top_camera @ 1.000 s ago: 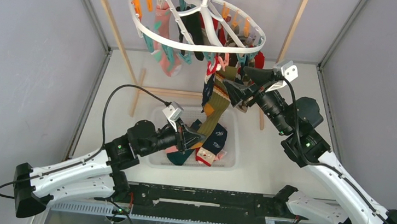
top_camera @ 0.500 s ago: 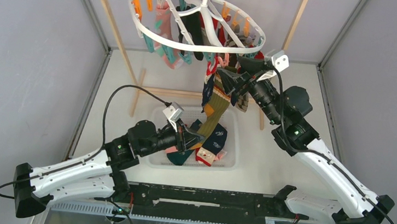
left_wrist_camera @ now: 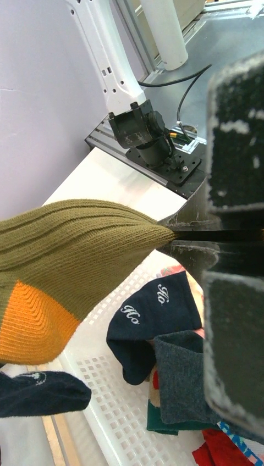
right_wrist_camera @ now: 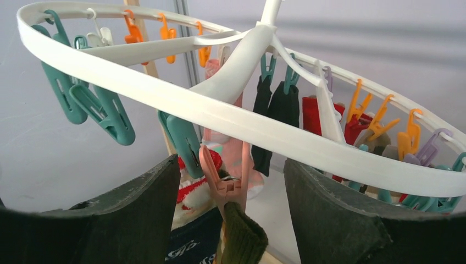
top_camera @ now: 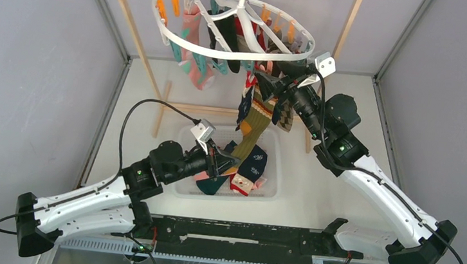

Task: Remove the socks clipped to the hanger
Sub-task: Remove the sock from the hanger.

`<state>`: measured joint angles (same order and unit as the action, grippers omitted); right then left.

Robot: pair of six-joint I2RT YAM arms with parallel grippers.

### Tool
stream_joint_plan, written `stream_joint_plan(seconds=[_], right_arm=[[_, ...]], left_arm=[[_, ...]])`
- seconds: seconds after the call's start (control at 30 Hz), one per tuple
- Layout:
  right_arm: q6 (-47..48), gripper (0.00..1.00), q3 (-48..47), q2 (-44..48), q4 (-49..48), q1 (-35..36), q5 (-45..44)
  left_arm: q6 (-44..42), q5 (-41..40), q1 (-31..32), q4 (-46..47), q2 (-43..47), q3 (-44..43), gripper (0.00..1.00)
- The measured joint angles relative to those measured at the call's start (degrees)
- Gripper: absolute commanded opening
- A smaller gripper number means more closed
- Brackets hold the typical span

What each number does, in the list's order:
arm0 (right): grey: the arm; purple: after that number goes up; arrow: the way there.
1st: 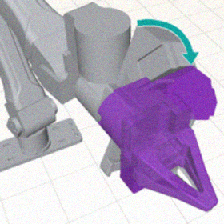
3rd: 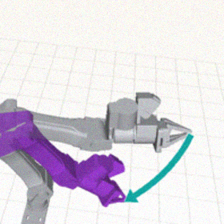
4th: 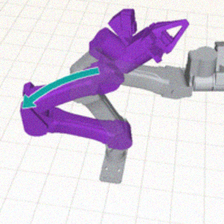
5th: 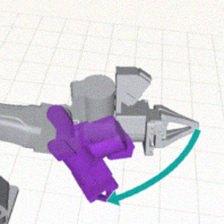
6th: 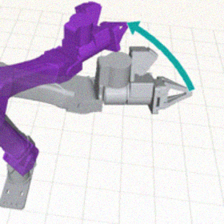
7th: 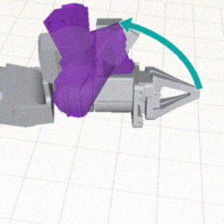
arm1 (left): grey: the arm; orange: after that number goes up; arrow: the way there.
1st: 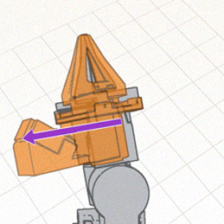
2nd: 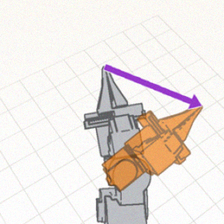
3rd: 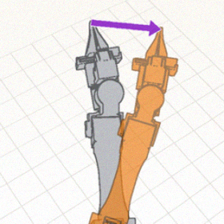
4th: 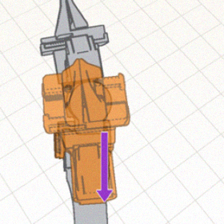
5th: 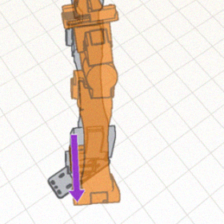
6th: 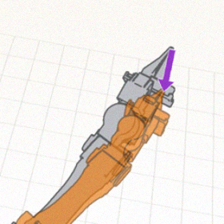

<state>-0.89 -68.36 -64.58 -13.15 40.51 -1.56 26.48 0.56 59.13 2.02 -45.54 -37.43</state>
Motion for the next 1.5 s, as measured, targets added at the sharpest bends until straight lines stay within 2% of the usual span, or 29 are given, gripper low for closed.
stream_joint_plan(seconds=[0.4, 0.77, 0.87, 0.97, 1.17, 1.33, 1.37, 1.43, 1.5], right_arm=[[0.13, 0.61, -0.72, -1.36, -0.81, -1.14, -0.11], [0.28, 0.27, -0.72, -1.36, -0.76, -1.77, -0.09], [0.31, 0.15, -0.72, -1.33, -0.79, -1.92, -0.17], [0.04, 0.10, -0.72, -1.27, -0.79, -2.14, -0.55], [0.15, 0.10, -0.72, -1.11, -0.66, -2.27, -0.59], [0.13, 0.17, -0.72, -0.90, -0.48, -2.29, -0.61], [0.13, 0.21, -0.72, -0.76, -0.35, -2.29, -0.61], [0.00, 0.41, -0.70, -0.50, -0.24, -2.29, -0.61], [-0.35, 0.57, -0.63, -0.20, -0.13, -2.29, -0.55]], left_arm=[[-0.11, -0.20, 0.00, -0.04, -0.02, 0.00, 0.01], [-0.66, -0.20, 0.00, -0.07, -0.39, 0.00, 0.01], [-0.94, -0.20, 0.00, -0.11, -0.55, -0.04, 0.01], [-1.03, -0.20, 0.00, -0.44, -0.57, -0.22, 0.01], [-1.03, -0.24, 0.00, -1.33, -0.59, -1.03, 0.01], [-1.03, -0.24, 0.00, -1.79, -0.59, -1.49, 0.01], [-1.01, -0.26, 0.00, -1.84, -0.59, -1.55, 0.01], [-1.01, -0.31, 0.00, -2.03, -0.50, -1.62, 0.01], [-1.01, -0.31, 0.00, -2.40, -0.28, -1.62, 0.01]])
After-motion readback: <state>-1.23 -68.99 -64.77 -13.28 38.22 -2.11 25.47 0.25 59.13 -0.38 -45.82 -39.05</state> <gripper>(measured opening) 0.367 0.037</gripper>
